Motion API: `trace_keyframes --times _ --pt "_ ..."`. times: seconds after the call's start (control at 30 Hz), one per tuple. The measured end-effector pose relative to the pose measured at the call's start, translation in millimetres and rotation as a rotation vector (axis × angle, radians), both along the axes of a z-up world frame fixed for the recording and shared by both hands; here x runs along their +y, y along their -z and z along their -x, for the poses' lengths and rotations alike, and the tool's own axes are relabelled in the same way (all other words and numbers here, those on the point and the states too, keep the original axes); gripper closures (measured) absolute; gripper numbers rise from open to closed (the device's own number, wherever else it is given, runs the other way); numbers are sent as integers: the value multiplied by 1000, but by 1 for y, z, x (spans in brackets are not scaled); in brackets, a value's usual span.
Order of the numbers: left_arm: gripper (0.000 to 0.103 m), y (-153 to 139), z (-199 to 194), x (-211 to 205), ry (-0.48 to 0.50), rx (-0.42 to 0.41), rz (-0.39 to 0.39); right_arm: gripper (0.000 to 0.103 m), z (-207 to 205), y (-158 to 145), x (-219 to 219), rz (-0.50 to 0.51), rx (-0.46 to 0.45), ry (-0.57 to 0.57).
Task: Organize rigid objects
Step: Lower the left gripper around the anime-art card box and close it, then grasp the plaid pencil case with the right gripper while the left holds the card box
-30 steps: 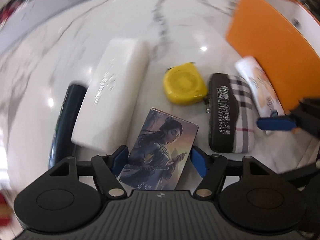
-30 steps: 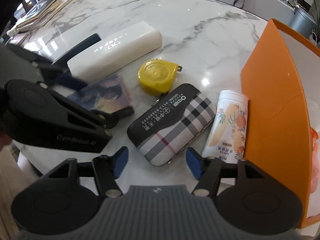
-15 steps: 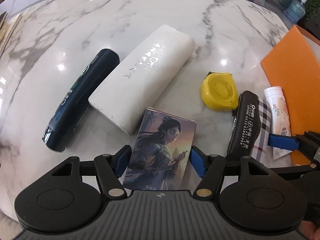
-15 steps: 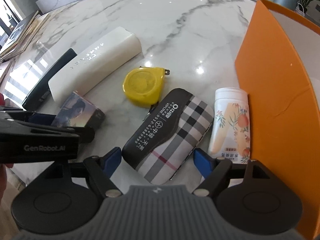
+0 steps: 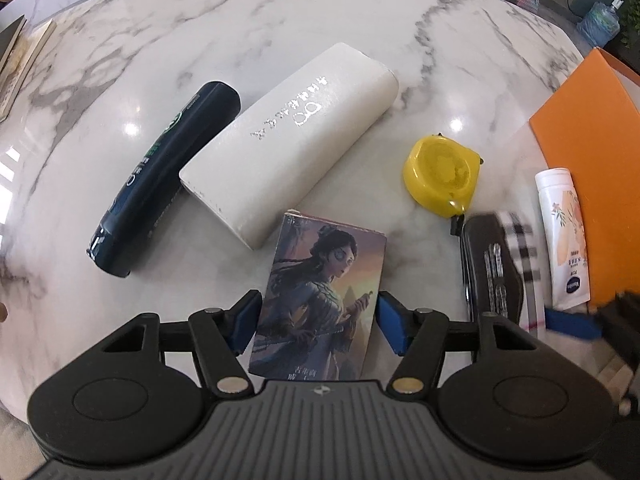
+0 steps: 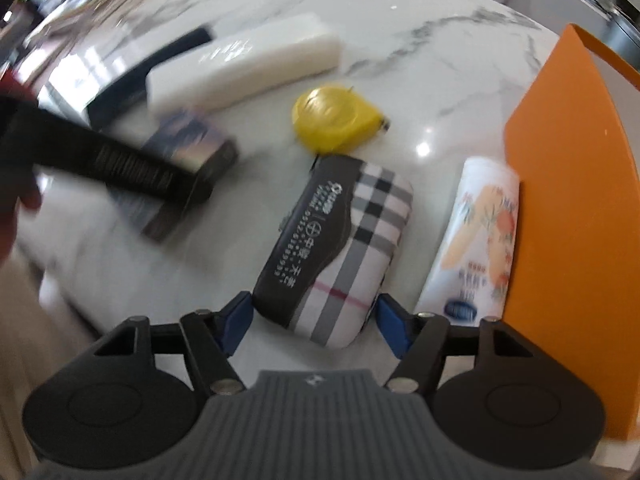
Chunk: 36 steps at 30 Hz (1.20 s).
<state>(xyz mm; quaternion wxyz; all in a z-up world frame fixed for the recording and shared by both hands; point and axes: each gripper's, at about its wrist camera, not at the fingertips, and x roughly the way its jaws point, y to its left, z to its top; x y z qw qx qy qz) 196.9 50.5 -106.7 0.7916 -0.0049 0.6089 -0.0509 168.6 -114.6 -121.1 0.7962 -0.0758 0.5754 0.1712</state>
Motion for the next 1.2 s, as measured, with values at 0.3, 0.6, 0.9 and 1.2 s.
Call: trace_keyframes --times 0.3,0.6,0.9,1.2 --pt "29 0 3 -1 -11 -27 -1 24 23 -4 -16 -23 23 17" --pt "29 0 4 -4 3 -31 -21 24 -5 0 -9 -38 -4 190" --pt "36 1 7 -14 57 -41 -70 36 -11 5 10 39 -55 135" --pt "37 -4 10 -12 48 -46 -11 37 -4 -1 3 3 -50 117"
